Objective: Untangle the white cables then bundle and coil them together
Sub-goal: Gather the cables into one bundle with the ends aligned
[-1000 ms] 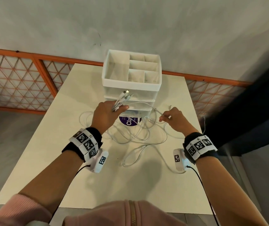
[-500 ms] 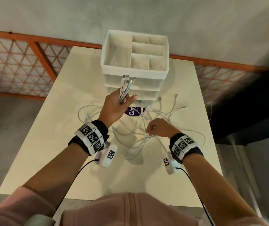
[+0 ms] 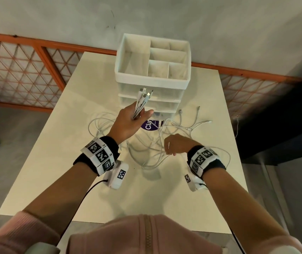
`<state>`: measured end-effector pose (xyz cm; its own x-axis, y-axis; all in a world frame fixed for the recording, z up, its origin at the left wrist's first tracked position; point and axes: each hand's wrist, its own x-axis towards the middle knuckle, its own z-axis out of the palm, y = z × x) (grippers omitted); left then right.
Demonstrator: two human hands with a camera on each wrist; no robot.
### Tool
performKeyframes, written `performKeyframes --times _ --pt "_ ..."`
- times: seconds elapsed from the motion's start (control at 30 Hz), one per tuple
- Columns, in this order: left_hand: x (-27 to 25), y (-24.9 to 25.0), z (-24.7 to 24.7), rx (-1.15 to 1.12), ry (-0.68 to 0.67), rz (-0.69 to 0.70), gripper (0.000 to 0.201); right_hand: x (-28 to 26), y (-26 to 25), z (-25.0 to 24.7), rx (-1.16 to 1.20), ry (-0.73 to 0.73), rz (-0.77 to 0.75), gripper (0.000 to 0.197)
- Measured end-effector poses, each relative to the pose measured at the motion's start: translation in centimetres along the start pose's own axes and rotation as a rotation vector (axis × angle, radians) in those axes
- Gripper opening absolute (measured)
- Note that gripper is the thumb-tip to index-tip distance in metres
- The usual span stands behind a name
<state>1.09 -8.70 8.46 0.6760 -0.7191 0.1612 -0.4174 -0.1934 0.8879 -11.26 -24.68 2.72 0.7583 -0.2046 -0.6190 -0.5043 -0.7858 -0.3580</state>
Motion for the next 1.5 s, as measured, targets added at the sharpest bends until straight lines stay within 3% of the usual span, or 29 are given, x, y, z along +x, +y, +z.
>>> performKeyframes --times 0.07,0.17,0.33,0.5,0.57,0.77,0.87,1.1,1.5 --pt "0.0 0.3 0.2 0.005 -0.023 0.018 0.041 -1.0 -0.9 -2.4 -0.053 -0.032 0.02 0.01" --pt "-0.2 0.8 0.6 0.006 -0.078 0.009 0.037 -2.8 -2.5 -5.0 -0.068 0.032 -0.009 0.015" --pt "-1.0 2.2 0.9 -0.064 -0.176 -0.032 0.01 -6.3 -5.6 -8.9 0.055 0.052 -0.199 0.02" --pt "-2.4 4.0 0.8 -0.236 -0.265 -0.061 0.038 -9.3 -7.3 -10.8 0.223 0.299 -0.356 0.015" --pt "-2.8 4.7 0.8 -0.269 -0.284 -0.03 0.037 -9.9 -7.9 -10.9 0.324 0.424 -0.375 0.018" --pt "-3.5 5.6 0.5 -0.374 -0.275 -0.013 0.032 -10.8 -8.7 -9.9 0.59 0.532 -0.416 0.037" --pt "-3.7 5.9 -0.1 -0.37 -0.269 0.017 0.032 -11.0 -8.6 -9.5 0.641 0.542 -0.424 0.037" --pt "-4.1 6.1 -0.1 -0.414 -0.229 -0.056 0.032 -10.9 -8.5 -8.7 0.777 0.556 -0.508 0.031" --pt "-3.5 5.6 0.6 -0.286 -0.012 0.072 0.027 -11.3 -9.1 -8.6 0.702 0.553 -0.524 0.035"
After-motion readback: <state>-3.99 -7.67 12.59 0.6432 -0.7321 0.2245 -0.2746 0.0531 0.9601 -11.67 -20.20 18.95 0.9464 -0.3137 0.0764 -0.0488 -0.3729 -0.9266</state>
